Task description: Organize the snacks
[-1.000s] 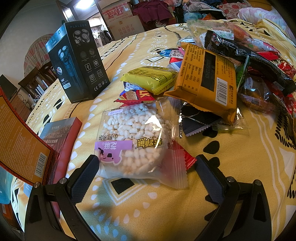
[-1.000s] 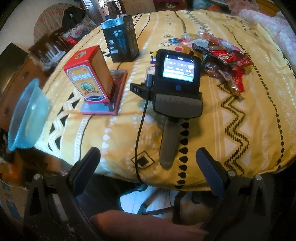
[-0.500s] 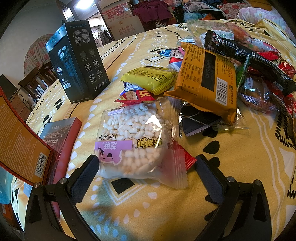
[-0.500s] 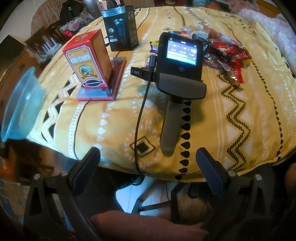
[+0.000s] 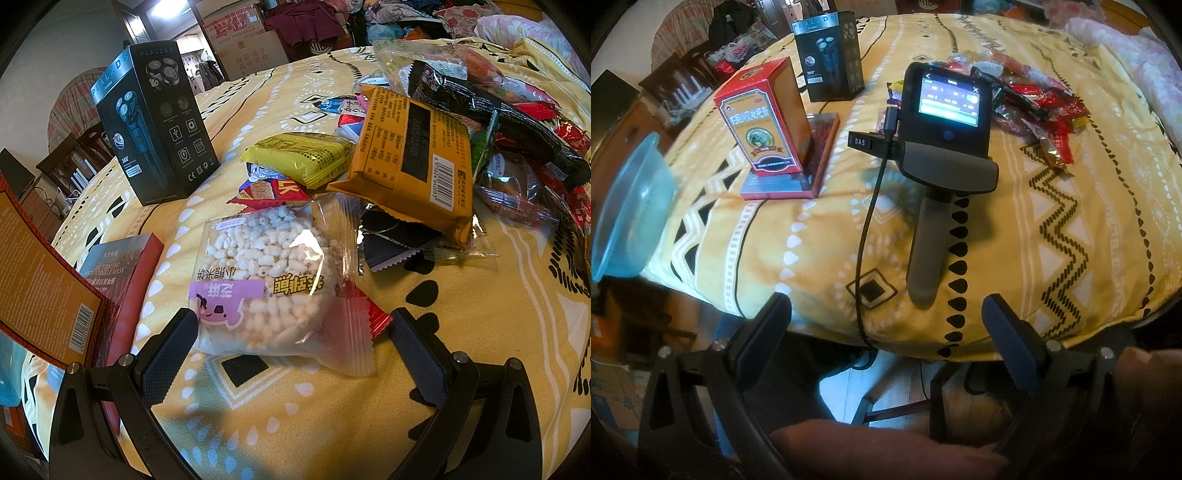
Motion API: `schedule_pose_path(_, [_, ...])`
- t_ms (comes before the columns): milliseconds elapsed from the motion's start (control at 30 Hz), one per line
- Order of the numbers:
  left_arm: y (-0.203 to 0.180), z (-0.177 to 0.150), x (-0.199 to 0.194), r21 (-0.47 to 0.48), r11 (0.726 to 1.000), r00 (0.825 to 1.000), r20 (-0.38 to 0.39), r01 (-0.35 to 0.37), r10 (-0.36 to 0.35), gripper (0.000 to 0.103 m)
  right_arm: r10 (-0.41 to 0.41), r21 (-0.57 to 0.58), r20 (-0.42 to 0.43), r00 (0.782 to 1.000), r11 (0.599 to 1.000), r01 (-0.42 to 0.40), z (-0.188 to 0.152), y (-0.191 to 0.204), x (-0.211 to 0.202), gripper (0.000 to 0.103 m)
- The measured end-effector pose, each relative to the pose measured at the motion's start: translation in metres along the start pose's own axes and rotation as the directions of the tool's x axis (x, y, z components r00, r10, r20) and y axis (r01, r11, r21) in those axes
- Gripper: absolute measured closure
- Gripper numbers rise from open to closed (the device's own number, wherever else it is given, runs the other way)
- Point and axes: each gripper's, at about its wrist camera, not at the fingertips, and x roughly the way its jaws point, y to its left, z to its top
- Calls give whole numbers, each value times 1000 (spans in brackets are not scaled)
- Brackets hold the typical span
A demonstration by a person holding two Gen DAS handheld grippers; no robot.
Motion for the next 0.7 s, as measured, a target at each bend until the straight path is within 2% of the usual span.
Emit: schedule_pose_path(700, [0,0,0,0,1000,1000,0,0,0,0,-12,4,-1,1000,1000,12,-3,-3,2,0])
